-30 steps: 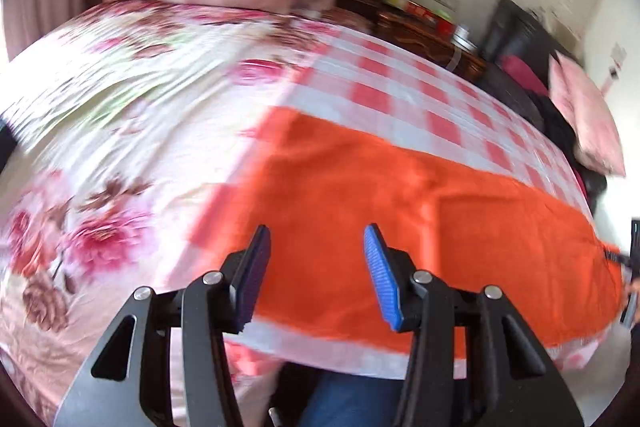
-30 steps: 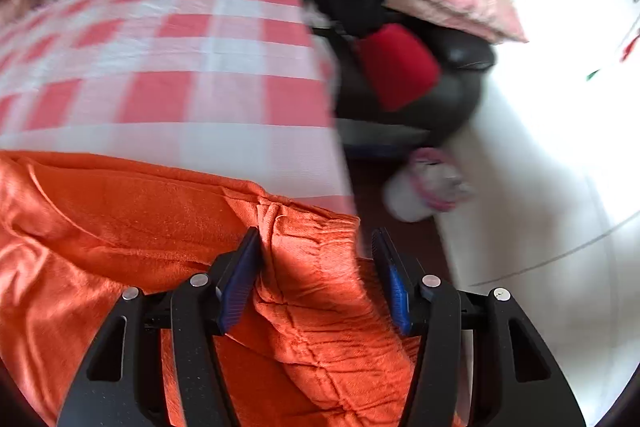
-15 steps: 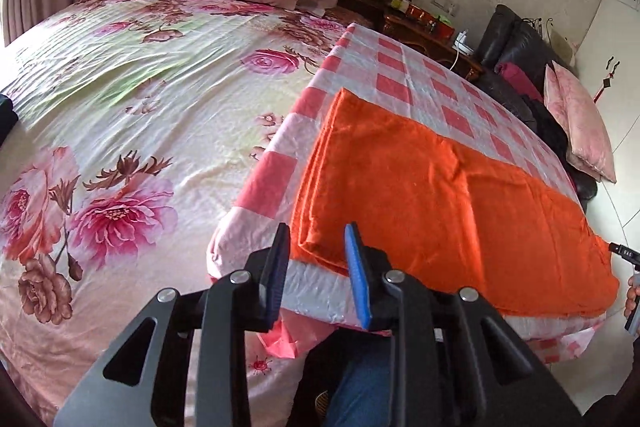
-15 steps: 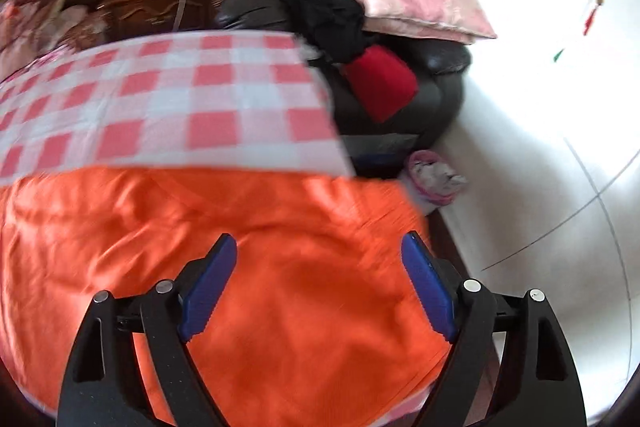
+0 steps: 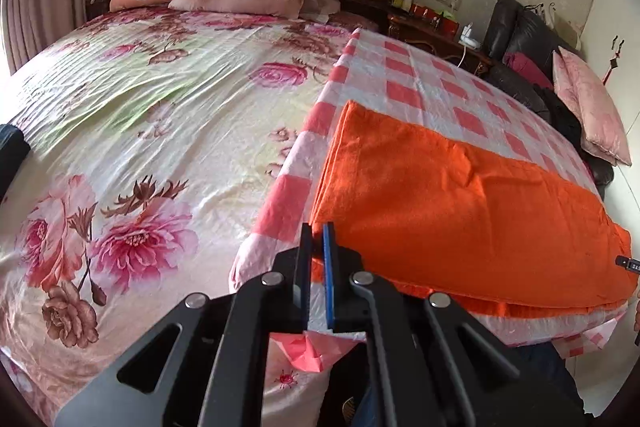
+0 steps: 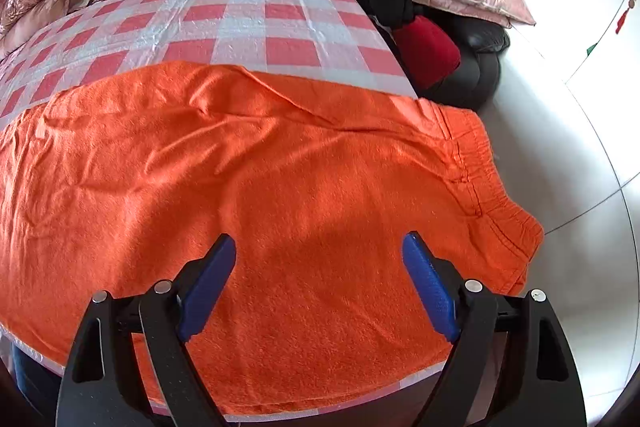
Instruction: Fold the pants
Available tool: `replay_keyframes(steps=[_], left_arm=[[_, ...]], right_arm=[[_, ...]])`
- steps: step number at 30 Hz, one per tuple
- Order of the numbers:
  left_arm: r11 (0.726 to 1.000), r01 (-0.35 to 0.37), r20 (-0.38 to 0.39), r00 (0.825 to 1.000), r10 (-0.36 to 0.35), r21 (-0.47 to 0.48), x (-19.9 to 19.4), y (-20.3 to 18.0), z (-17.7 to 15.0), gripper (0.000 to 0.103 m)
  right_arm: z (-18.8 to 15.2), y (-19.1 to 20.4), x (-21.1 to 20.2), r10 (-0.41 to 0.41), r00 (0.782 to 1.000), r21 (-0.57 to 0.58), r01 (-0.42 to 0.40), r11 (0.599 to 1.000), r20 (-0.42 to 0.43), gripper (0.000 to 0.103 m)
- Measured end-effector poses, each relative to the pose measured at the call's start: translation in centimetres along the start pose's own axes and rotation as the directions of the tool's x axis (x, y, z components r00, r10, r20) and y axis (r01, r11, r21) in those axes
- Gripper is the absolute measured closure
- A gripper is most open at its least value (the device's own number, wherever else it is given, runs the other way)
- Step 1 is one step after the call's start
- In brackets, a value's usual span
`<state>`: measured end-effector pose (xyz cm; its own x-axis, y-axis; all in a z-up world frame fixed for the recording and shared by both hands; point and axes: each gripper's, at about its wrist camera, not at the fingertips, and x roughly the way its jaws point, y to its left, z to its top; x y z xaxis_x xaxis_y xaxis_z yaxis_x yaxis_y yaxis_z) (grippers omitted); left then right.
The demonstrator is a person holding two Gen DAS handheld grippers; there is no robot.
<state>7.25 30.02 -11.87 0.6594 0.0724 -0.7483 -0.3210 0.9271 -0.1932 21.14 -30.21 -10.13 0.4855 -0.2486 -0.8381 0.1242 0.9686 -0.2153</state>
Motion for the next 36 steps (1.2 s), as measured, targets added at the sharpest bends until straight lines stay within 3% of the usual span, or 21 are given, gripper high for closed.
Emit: replay_keyframes(steps=[3,6,11,13,15,18,20,22,26,28,31,32,33,36], left_arm=[[1.000,-0.010,0.026,1.000,0.010,-0.002,-0.8,-0.2,0.1,0.098],[0.999,-0.032,-0.022,0.999,0.032,-0.028,0.7,0.4,-0.8,0.098],[0.991,-0.127,-0.018,0.992,0.128,0.052,0.4,-0.6,-0.5,0.103],[0.996,-0.088,-0.016,0.996,0.088,0.013,-0.1,0.0,0.1,0.102],[0.999,-0.036,0.003,0.999,0.036,-0.026,-0.8,0.4,0.8,0.091],[1.000,-0.005,-0.017,1.000,0.005,-0.011,-0.7,-0.2,0.8,0.080],[1.000,-0.022,-0.048,0.999,0.023,0.016,0.1,-0.7,0.1,0.080],[0.997,-0.050,-0.079,0.995,0.055,0.062,1.1,-1.4,-0.4,0.088],[0.987,-0.119,-0.005,0.993,0.120,0.109,-0.4,-2.3,0.3,0.096],[0.987,-0.117,-0.049,0.991,0.122,0.107,0.4,-1.9,0.2,0.096],[0.982,-0.147,-0.063,0.986,0.155,0.116,0.7,-1.8,0.3,0.085],[0.985,-0.139,-0.022,0.990,0.142,0.098,-0.1,-2.1,1.2,0.080],[0.990,-0.113,0.014,0.994,0.112,0.086,-0.7,-2.4,2.0,0.068],[0.981,-0.064,0.105,0.993,0.045,0.181,0.2,-6.1,5.4,0.062]], right_arm=[[-0.3,-0.5,0.2,0.003,1.000,0.016,-0.003,1.000,-0.013,0.021],[-0.7,-0.6,0.9,-0.008,0.999,-0.002,0.008,1.000,-0.034,0.020],[-1.3,-0.9,1.2,-0.001,0.999,0.017,0.001,1.000,-0.032,0.020],[-1.5,-0.9,1.3,-0.005,1.000,0.013,0.005,1.000,-0.023,0.019],[-1.6,-1.0,1.2,-0.001,1.000,0.022,0.001,1.000,-0.019,0.019],[-1.7,-1.1,1.1,0.018,1.000,0.031,-0.017,0.999,-0.018,0.019],[-1.8,-1.3,1.0,0.027,0.999,0.032,-0.026,0.999,-0.018,0.019],[-1.9,-1.5,0.9,0.034,0.999,0.039,-0.033,0.999,-0.018,0.019],[-1.8,-1.8,0.3,0.031,1.000,0.034,-0.030,0.999,-0.006,0.019],[-2.0,-2.1,-0.2,0.016,1.000,0.032,-0.016,0.999,0.007,0.017],[-2.8,-2.2,0.6,-0.002,1.000,0.021,0.002,1.000,-0.020,0.017],[-3.0,-2.3,0.7,0.000,1.000,0.027,0.001,1.000,-0.025,0.017],[-3.1,-2.5,0.8,0.003,1.000,0.040,-0.002,0.999,-0.026,0.017],[-2.8,-3.0,0.3,0.027,1.000,0.084,-0.027,0.996,0.002,0.017]])
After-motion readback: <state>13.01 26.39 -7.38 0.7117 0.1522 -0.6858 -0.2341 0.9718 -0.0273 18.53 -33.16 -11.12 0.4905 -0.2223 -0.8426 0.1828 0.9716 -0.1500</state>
